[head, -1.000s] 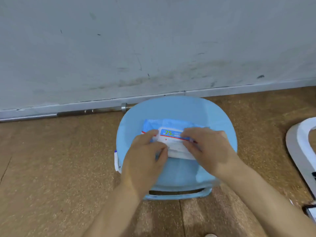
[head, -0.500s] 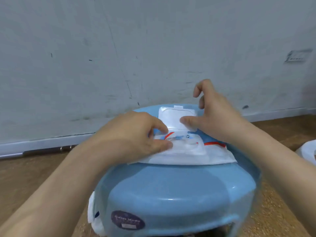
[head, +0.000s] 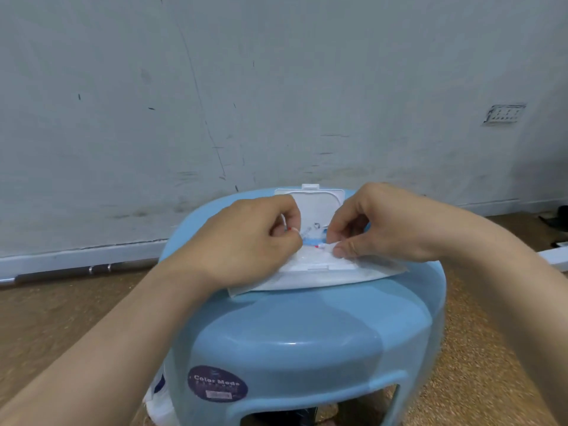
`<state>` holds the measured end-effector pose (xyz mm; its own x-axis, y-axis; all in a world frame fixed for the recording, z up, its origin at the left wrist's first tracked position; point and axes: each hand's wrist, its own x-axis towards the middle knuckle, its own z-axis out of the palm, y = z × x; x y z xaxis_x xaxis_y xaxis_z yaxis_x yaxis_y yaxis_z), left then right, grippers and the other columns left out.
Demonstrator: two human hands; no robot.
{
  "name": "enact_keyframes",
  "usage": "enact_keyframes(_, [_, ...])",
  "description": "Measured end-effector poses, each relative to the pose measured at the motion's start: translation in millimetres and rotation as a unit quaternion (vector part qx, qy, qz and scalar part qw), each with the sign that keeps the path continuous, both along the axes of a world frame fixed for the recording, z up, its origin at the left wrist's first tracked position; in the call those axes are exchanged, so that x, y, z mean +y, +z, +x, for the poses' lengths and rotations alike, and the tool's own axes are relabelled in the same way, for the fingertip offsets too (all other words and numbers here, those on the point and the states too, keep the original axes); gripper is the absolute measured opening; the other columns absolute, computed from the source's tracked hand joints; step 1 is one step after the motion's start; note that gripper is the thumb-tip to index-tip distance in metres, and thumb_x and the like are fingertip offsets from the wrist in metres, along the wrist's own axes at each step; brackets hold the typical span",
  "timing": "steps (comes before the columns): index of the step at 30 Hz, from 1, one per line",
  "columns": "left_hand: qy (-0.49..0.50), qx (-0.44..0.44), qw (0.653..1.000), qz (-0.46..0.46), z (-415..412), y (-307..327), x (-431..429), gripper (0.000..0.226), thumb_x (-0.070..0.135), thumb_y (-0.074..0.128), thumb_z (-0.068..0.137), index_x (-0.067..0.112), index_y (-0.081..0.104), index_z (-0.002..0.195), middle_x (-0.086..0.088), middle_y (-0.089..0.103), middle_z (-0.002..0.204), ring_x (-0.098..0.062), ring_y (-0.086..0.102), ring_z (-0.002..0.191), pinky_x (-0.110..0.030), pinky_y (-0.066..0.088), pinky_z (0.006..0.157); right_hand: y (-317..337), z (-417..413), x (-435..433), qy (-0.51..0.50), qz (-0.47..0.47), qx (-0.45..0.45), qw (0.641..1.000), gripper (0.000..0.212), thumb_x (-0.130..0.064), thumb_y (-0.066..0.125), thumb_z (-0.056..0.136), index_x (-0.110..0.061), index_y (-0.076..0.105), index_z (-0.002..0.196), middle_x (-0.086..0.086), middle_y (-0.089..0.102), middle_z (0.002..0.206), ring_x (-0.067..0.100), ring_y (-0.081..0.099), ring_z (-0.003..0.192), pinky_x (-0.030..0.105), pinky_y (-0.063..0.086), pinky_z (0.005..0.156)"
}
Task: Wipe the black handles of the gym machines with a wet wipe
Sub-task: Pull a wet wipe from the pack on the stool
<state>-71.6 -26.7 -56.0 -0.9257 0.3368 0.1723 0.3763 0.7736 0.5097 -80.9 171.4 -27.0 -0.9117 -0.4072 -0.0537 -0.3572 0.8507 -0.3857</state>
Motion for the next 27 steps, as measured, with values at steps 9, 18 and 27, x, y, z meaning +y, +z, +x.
enact_keyframes(9, [0.006, 0.040, 0.999, 0.005, 1, -3, 1, 0.017, 0.035, 0.072, 0.074, 0.024, 0.060, 0.067, 0.012, 0.053, 0.071, 0.001, 0.050, 0.068, -0.012, 0.036, 0.060, -2, -7, 9, 0.036, -0.222, -0.070, 0.972, 0.010, -0.008, 0.061, 0.091, -0.008, 0.066, 0.082, 0.005, 0.069, 0.071, 0.010, 0.058, 0.060, 0.023, 0.045, 0.058])
enact_keyframes(18, [0.045, 0.013, 0.991, 0.127, -6, -7, 10, 0.013, 0.022, 0.072, 0.075, 0.025, 0.061, 0.069, 0.014, 0.057, 0.060, 0.000, 0.047, 0.050, -0.015, 0.037, 0.053, -9, -12, 6, -0.002, -0.380, -0.139, 0.914, 0.015, -0.013, 0.049, 0.097, -0.013, 0.057, 0.084, 0.007, 0.062, 0.079, 0.014, 0.054, 0.075, 0.023, 0.037, 0.063])
enact_keyframes(27, [0.081, -0.049, 0.940, 0.327, -3, -5, 13, 0.013, 0.026, 0.055, 0.093, 0.018, 0.053, 0.083, 0.008, 0.054, 0.048, -0.013, 0.042, 0.045, -0.024, 0.033, 0.044, -10, -7, -9, 0.043, -0.238, -0.103, 0.965, 0.019, -0.036, 0.073, 0.080, -0.019, 0.068, 0.085, 0.000, 0.064, 0.066, 0.008, 0.053, 0.061, 0.020, 0.042, 0.057])
